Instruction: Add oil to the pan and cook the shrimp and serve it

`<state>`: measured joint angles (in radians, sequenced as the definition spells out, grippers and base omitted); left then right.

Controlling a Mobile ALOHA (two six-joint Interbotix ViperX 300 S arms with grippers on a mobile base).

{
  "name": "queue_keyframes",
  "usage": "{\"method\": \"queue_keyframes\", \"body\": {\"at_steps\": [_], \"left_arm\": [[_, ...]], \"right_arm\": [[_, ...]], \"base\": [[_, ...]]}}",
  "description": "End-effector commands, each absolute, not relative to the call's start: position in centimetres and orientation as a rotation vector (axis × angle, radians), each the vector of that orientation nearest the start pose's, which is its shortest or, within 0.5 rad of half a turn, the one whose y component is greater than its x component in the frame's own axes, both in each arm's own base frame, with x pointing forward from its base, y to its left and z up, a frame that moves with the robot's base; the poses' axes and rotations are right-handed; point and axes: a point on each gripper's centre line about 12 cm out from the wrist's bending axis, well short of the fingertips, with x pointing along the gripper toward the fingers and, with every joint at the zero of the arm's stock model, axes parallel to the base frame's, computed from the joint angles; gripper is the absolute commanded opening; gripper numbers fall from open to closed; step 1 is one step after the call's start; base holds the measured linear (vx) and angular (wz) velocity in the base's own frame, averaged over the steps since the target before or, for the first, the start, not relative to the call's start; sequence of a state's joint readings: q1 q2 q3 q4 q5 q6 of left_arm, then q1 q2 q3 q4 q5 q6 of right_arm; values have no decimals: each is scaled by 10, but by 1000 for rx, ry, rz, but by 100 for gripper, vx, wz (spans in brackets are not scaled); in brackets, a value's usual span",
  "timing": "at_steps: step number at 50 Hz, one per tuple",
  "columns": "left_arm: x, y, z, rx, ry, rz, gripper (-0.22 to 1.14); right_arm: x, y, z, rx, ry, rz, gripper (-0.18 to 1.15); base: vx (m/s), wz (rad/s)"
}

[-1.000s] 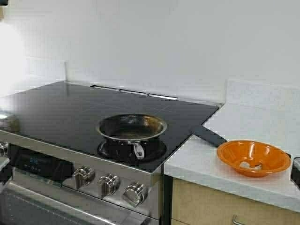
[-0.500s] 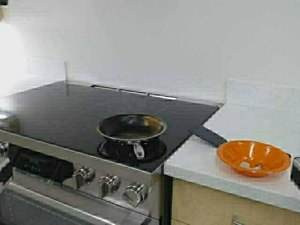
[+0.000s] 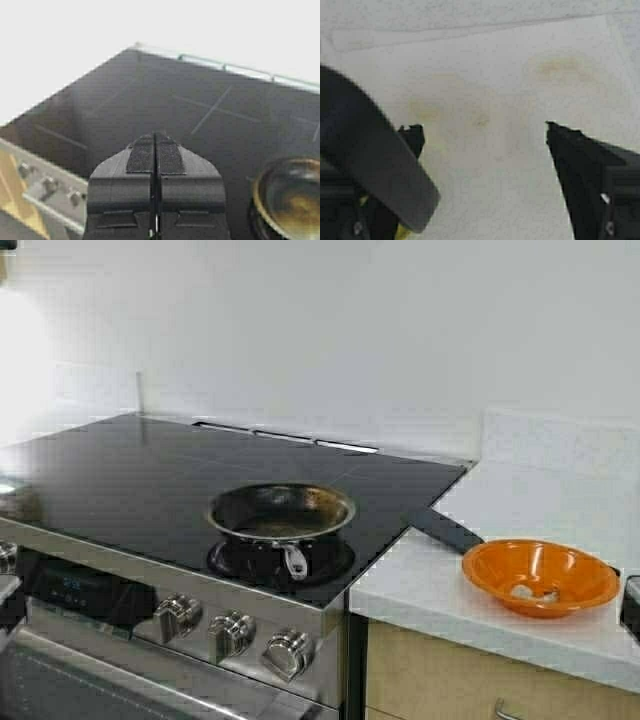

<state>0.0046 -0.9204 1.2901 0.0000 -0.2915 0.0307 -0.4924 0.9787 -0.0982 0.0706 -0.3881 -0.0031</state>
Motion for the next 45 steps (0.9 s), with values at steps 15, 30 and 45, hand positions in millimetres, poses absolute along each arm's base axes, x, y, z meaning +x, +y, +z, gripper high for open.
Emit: {"method": "queue_keyframes", "body": {"at_steps": [15,30,45], "left_arm": [[196,1,242,29,68,5,3],[196,1,242,29,69,5,3],[196,1,242,21,66,3,3]], "right_arm": [[515,-274,-11,164,426,-516,104],[505,-268,-5,167,446,-513,104],[501,-250,-3,169,495,-486,104]], "base": [[0,0],[0,0],[0,0]]}}
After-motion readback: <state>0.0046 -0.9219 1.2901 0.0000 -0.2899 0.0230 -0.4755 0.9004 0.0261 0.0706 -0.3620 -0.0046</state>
